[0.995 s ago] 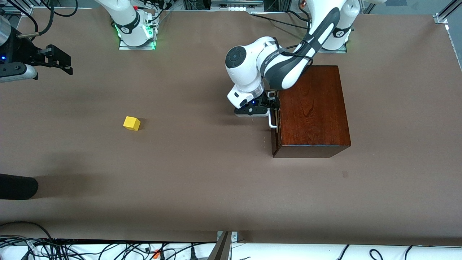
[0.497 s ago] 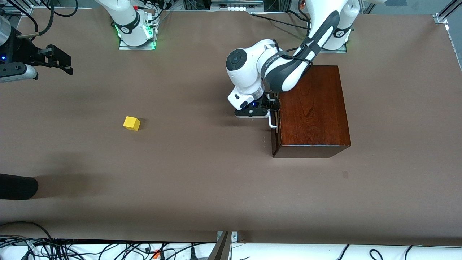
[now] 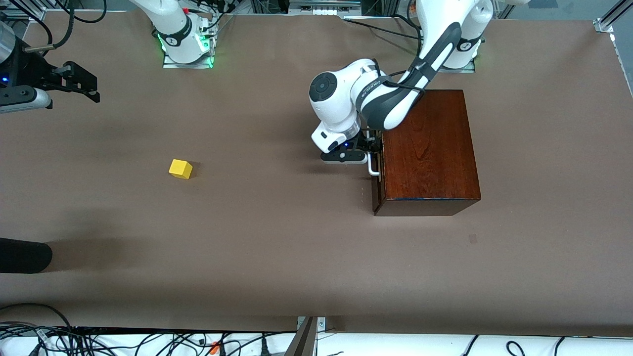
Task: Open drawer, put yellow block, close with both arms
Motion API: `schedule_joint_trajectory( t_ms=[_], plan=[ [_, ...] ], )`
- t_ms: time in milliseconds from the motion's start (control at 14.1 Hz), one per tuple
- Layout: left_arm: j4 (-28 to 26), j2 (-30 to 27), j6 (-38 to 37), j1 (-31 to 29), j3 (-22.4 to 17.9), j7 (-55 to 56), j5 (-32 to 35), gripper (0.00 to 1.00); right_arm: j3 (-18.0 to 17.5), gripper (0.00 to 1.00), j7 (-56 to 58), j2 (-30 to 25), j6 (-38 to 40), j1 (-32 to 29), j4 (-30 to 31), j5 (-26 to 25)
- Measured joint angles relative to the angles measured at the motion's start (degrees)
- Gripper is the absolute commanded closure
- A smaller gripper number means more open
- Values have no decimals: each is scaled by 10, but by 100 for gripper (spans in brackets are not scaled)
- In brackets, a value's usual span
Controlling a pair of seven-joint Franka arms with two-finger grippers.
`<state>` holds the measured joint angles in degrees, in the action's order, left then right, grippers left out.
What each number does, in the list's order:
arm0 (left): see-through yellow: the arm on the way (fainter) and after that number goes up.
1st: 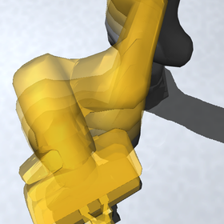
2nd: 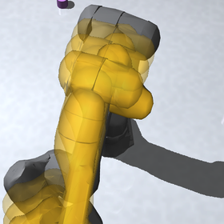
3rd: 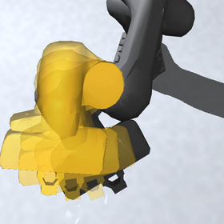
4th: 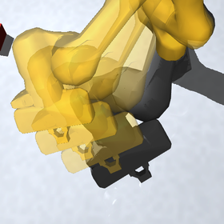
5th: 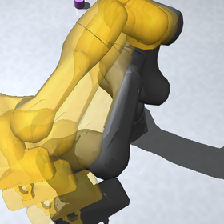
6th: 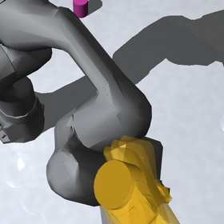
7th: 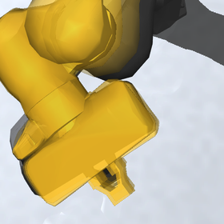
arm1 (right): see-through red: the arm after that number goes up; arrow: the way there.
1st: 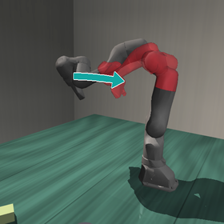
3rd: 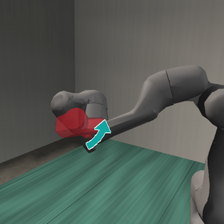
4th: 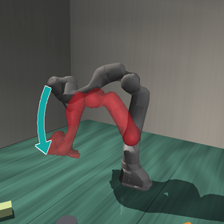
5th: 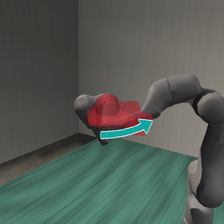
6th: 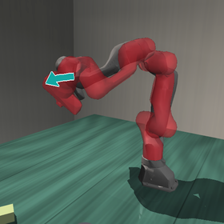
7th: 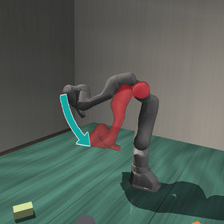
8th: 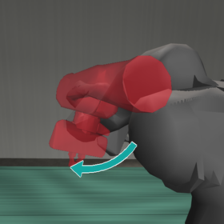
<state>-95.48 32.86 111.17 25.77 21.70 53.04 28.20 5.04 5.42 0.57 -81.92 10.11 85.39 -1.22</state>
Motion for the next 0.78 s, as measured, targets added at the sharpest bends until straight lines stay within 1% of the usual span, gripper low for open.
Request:
schedule_joint_trajectory(
  t_ms=[782],
  plan=[
    [7,0,3,3,1,14,0,0,0,0,0,0,0,0,0,0]
  ],
)
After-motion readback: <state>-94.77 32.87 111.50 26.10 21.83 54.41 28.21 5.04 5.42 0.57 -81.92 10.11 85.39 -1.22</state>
